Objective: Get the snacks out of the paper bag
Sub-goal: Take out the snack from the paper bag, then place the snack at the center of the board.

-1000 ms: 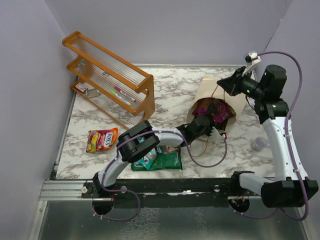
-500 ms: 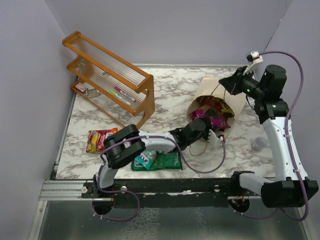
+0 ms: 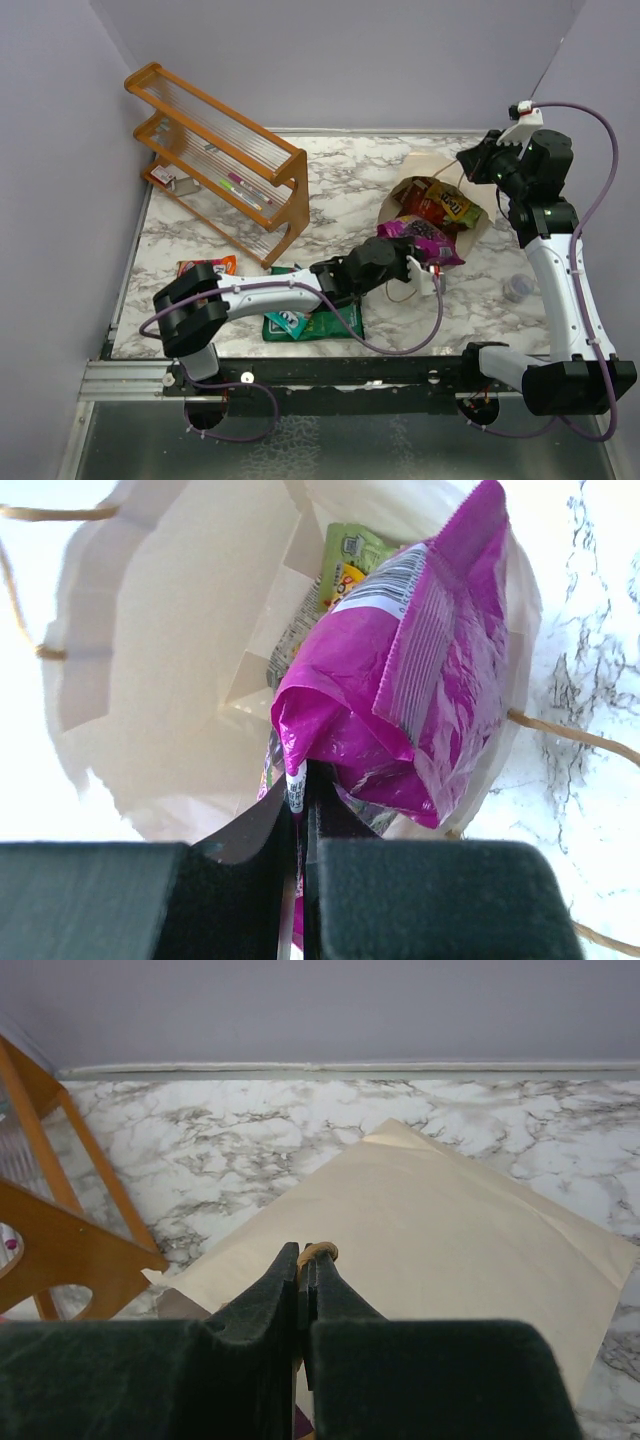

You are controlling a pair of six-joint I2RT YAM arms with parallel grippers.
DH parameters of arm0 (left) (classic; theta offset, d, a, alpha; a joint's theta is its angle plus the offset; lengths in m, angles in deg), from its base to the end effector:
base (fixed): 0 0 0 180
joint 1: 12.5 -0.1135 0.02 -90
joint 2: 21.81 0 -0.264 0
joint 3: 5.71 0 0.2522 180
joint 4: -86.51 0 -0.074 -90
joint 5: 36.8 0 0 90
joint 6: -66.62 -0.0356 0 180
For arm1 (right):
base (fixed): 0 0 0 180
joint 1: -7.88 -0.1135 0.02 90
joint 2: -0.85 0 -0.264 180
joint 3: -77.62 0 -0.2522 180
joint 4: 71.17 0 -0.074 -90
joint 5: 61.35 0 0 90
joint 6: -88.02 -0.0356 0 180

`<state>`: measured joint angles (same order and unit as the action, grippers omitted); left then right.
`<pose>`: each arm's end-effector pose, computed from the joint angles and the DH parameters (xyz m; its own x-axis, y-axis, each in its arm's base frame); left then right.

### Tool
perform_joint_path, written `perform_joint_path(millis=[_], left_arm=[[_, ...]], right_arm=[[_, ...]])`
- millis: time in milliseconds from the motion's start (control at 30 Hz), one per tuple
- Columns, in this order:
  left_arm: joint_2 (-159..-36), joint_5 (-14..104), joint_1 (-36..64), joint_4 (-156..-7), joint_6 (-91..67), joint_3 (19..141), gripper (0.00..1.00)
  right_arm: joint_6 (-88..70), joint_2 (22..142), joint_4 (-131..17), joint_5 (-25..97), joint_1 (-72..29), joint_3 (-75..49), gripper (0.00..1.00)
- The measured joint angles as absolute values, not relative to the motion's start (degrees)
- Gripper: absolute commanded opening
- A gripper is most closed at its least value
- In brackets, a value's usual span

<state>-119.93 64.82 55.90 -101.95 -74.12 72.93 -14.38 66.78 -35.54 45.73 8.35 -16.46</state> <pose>0.1546 -0.3711 0.2699 0.6043 0.5340 -0.5914 0.5848 0.2069 0.7844 0.2534 0.0084 0.4116 -0.3223 0.2079 -0.9235 -0.2107 0.9354 0.2841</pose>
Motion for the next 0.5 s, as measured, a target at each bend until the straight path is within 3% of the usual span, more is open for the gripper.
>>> perform_joint_path(millis=[500], left_arm=[[-102.95,67.62,57.02,-84.79,-53.75,73.83,0.0]], right_arm=[[-14.38,66.82,-35.57,41.76,8.32,-16.81,0.02]])
